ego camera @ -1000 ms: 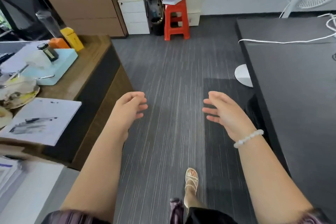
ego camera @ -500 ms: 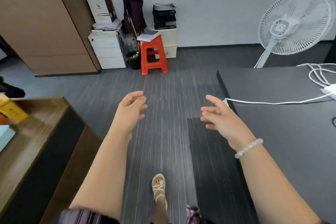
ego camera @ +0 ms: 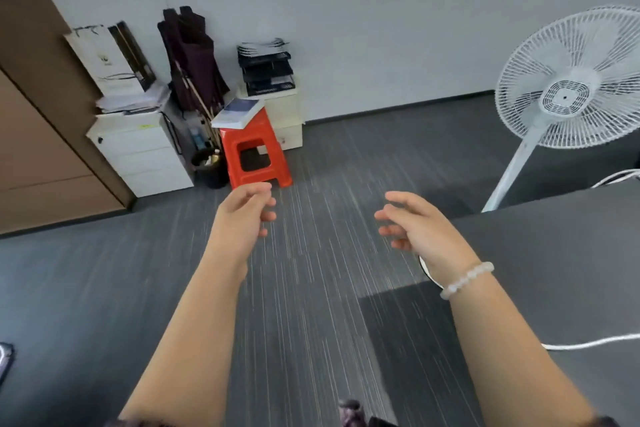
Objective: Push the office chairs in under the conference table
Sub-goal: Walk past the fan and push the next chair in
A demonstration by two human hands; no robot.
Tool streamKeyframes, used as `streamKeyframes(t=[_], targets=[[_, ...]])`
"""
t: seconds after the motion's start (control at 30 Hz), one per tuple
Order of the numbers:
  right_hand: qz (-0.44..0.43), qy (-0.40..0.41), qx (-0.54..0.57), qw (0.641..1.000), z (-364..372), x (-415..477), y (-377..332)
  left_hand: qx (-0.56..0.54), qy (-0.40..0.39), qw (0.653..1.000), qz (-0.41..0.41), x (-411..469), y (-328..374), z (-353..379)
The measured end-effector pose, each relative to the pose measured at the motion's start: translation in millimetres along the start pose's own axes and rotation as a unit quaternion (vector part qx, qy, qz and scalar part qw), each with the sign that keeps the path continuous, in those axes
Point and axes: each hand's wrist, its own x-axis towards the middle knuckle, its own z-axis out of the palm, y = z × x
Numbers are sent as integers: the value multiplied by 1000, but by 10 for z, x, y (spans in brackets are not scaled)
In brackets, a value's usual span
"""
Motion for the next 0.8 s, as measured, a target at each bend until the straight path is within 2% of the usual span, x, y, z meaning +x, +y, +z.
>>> streamKeyframes(t=[0.17, 0.4, 0.63, 0.8], targets=[[4, 50, 48, 998, 113, 1059, -199, -7, -35, 999, -19, 1152, 92, 214], [27, 32, 52, 998, 247, 2959, -358, -20, -67, 997, -42, 2981, 165, 849], [8, 48, 84, 995, 359, 4995, -1235, -80, -9, 994, -71, 4845, 771, 1561], [-3, 53, 86, 995, 73, 5940, -1585, -69, -21, 996, -62, 5883, 1054, 2213]])
